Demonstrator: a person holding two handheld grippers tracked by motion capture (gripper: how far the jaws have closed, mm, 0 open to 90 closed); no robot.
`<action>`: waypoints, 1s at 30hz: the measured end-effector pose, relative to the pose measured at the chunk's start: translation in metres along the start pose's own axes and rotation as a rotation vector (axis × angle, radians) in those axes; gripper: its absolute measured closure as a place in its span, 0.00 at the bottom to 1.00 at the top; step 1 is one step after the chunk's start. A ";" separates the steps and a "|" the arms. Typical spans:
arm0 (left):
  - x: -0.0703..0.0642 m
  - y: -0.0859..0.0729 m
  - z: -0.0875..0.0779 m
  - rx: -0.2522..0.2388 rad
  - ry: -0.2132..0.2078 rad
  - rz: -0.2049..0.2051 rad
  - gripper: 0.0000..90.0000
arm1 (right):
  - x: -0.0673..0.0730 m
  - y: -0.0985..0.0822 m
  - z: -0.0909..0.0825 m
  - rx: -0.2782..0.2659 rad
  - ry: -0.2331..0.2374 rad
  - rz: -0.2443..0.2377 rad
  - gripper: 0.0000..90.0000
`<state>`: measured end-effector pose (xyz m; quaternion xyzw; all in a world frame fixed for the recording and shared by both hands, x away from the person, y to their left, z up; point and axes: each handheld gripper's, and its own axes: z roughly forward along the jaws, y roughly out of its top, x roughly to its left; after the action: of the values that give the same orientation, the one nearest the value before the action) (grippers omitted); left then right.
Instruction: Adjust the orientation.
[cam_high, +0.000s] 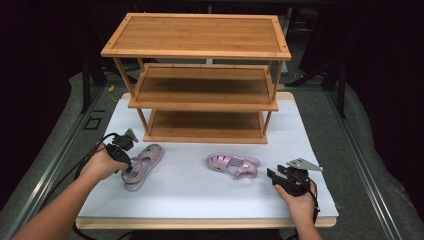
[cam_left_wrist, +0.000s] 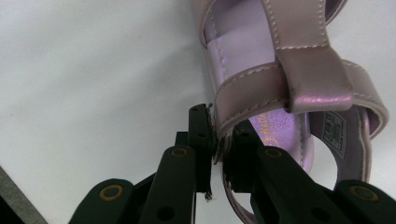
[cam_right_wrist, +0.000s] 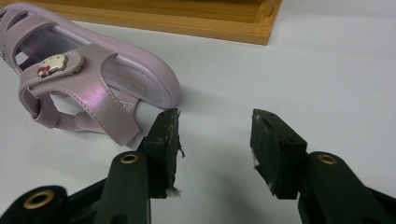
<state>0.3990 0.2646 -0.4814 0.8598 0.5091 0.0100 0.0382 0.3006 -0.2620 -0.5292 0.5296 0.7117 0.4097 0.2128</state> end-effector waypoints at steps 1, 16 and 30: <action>0.001 0.000 0.000 -0.006 0.001 0.003 0.92 | 0.000 0.000 0.000 0.001 -0.001 -0.002 0.58; 0.013 -0.018 -0.010 -0.132 -0.059 -0.023 0.92 | -0.002 -0.001 0.000 -0.003 0.000 0.015 0.58; 0.005 -0.078 -0.047 -0.794 -0.168 -0.124 0.92 | -0.003 -0.001 0.000 -0.006 0.005 0.035 0.58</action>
<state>0.3302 0.3086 -0.4411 0.7438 0.5114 0.1330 0.4093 0.3009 -0.2648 -0.5301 0.5405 0.7014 0.4168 0.2055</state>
